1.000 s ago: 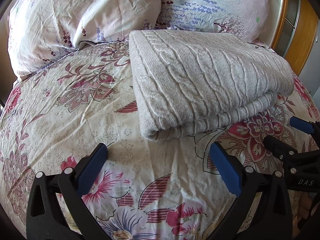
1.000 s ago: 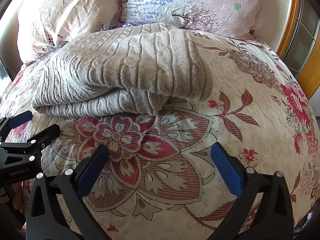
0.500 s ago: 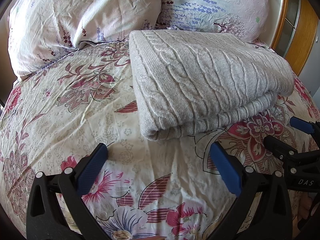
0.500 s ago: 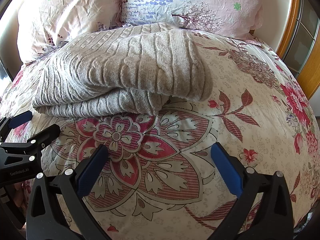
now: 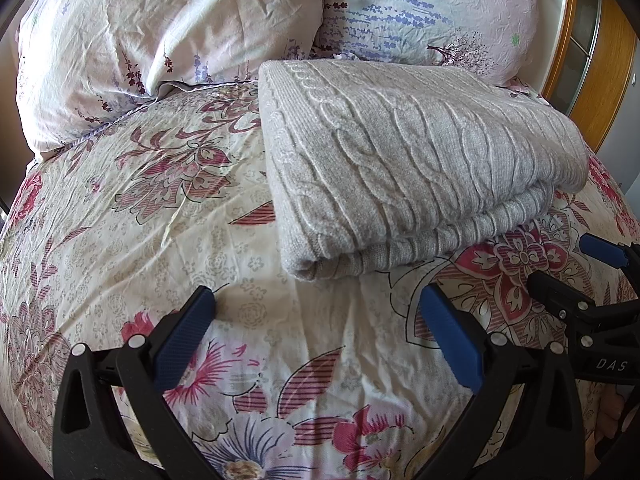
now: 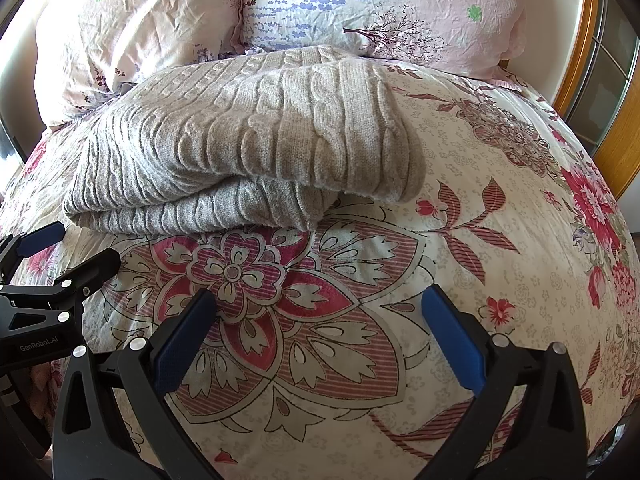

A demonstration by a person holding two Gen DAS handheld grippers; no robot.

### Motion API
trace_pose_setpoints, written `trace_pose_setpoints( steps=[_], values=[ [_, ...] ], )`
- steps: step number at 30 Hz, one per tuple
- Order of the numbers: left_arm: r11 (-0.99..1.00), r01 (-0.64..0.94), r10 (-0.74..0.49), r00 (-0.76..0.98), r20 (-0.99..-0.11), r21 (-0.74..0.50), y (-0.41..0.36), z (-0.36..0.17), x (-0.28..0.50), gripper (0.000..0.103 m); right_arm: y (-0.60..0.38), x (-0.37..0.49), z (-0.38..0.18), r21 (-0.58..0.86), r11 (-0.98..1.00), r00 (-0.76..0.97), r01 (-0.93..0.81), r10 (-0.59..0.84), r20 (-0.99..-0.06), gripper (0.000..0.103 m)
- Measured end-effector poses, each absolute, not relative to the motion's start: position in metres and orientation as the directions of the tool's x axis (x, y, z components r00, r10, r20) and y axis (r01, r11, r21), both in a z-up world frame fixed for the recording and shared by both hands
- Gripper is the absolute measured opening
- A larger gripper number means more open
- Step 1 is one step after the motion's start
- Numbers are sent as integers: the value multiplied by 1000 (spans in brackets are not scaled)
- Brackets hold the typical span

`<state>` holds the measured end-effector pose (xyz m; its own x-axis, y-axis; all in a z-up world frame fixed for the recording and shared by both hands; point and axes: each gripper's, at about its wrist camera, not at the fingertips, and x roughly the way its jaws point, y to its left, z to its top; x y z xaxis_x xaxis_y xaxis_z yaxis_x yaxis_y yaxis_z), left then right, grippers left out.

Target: Fold small clothes

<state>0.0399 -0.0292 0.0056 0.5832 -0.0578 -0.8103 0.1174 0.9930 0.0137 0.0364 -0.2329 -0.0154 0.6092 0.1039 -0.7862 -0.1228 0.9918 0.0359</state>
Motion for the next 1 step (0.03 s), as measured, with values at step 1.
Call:
trace_pose_setpoints(
  steps=[1],
  values=[
    [993, 117, -57, 583, -810, 14, -29, 6, 40, 101, -233, 36, -15, 36, 992, 609, -123, 104, -786, 102]
  ],
)
